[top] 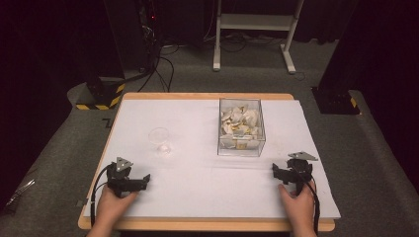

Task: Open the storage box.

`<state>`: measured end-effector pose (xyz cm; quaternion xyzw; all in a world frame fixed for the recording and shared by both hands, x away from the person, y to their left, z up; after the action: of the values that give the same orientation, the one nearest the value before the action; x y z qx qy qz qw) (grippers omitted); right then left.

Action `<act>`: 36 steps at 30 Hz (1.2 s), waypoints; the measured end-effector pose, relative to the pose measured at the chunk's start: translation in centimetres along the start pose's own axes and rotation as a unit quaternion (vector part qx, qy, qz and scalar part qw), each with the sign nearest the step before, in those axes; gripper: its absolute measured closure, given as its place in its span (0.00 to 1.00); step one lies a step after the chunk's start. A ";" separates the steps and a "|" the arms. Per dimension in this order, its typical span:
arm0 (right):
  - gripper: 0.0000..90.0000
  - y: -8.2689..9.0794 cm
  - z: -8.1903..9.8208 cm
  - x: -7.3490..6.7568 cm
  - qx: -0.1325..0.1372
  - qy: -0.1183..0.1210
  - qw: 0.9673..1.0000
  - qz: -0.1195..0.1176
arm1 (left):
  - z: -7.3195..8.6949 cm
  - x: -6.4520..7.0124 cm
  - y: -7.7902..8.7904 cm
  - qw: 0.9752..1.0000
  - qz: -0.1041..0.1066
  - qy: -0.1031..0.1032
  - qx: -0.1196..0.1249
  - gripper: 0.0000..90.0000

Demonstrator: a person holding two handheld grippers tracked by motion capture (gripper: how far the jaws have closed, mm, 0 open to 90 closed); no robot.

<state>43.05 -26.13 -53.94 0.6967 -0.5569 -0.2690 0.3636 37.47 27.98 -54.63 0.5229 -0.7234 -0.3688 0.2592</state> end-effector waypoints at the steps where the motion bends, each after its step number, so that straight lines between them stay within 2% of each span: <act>1: 0.15 0.0 0.0 0.0 0.000 0.002 1.000 0.001 | 0.0 0.0 0.0 1.000 0.000 0.000 0.000 0.01; 36: 0.16 0.0 -0.1 0.0 -0.003 0.005 1.000 -0.002 | 0.0 0.0 0.0 1.000 0.001 0.001 0.000 0.00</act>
<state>43.13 -26.13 -53.83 0.6982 -0.5528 -0.2681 0.3675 37.49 27.97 -54.65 0.5225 -0.7236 -0.3683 0.2603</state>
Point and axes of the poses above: each handheld gripper's, and its own axes: y roughly backward along the jaws, z roughly out of its underside, x roughly to its right, the point moved 5 cm from there along -y, roughly forward along the jaws, and after that the axes turned 9 degrees about -x, right-handed, at the moved point
